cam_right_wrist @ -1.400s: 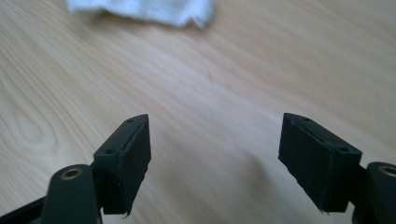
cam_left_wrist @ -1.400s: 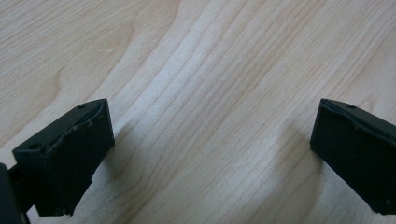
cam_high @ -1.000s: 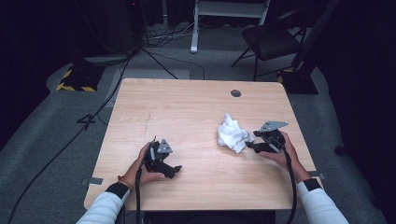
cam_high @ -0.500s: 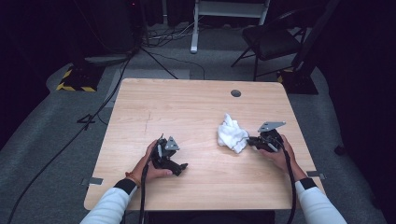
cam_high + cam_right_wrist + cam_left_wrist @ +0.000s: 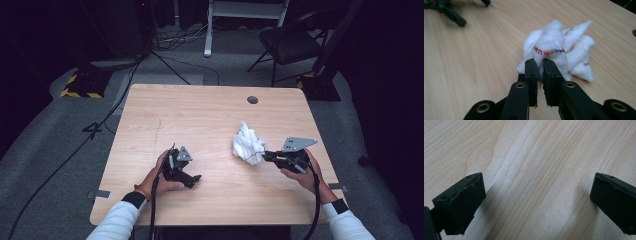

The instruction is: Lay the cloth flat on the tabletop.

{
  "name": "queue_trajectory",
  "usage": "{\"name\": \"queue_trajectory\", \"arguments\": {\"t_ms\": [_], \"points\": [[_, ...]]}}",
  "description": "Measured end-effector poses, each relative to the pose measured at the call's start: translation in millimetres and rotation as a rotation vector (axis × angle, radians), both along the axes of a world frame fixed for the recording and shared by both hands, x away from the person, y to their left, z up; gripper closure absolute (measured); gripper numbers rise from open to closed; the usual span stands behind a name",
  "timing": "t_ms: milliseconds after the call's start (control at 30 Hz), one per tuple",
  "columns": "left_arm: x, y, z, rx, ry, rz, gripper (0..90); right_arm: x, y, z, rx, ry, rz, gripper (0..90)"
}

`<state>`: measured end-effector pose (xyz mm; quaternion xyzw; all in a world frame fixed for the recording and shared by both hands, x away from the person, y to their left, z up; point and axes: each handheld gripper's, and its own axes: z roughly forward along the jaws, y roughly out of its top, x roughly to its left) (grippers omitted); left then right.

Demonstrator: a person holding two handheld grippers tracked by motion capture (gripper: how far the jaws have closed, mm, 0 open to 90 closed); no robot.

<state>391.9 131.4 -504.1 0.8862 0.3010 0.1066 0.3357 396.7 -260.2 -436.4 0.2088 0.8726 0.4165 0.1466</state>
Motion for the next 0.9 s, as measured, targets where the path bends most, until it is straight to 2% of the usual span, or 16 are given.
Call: {"name": "queue_trajectory", "arguments": {"t_ms": [33, 133, 167, 233, 367, 433, 467, 533, 600, 667, 800, 900], "points": [[-1.4, -0.5, -0.1, -0.002, 0.004, 0.008, 0.3, -7.5, 6.9, 0.1, -0.002, 0.002, 0.045, 82.7], [-3.5, -1.6, -0.1, -0.002, 0.0, 0.001, 0.3, -17.8, 18.3, -3.4, -0.017, 0.015, 0.1, 82.7], [-3.5, -1.6, -0.1, -0.002, 0.0, 0.001, 0.3, -17.8, 18.3, -3.4, -0.017, 0.015, 0.1, 82.7], [-5.3, -2.4, -0.2, -0.003, 0.0, -0.005, 0.3, -27.0, 29.1, -9.6, -0.038, 0.025, 0.141, 82.7], [-7.3, -2.2, -0.1, -0.003, 0.003, -0.009, 0.4, -42.3, 40.2, -17.8, -0.062, 0.027, 0.175, 82.6], [-7.8, -2.1, -0.2, -0.003, 0.002, -0.013, 0.4, -48.6, 43.4, -21.8, -0.058, 0.039, 0.185, 82.3], [-7.8, -2.1, -0.2, -0.003, 0.002, -0.013, 0.3, -48.6, 43.4, -21.8, -0.058, 0.039, 0.185, 82.3], [-7.9, -2.0, -0.1, -0.002, 0.001, -0.014, 0.4, -56.9, 47.3, -28.0, -0.059, 0.058, 0.191, 71.8], [-7.9, -2.1, -0.1, -0.002, 0.002, -0.014, 0.4, -62.4, 49.9, -31.5, -0.089, 0.055, 0.186, 65.9], [-7.9, -2.3, -0.3, -0.004, 0.001, -0.013, 0.3, -64.8, 48.3, -32.6, -0.101, 0.05, 0.185, 63.1], [-8.2, -3.1, 0.0, 0.0, 0.0, -0.015, 0.4, -63.0, 37.4, -31.4, -0.071, 0.055, 0.16, 57.8], [-8.9, -4.1, 0.2, 0.001, 0.001, -0.018, 0.5, -57.3, 27.8, -29.3, -0.071, 0.035, 0.112, 56.1]]}}
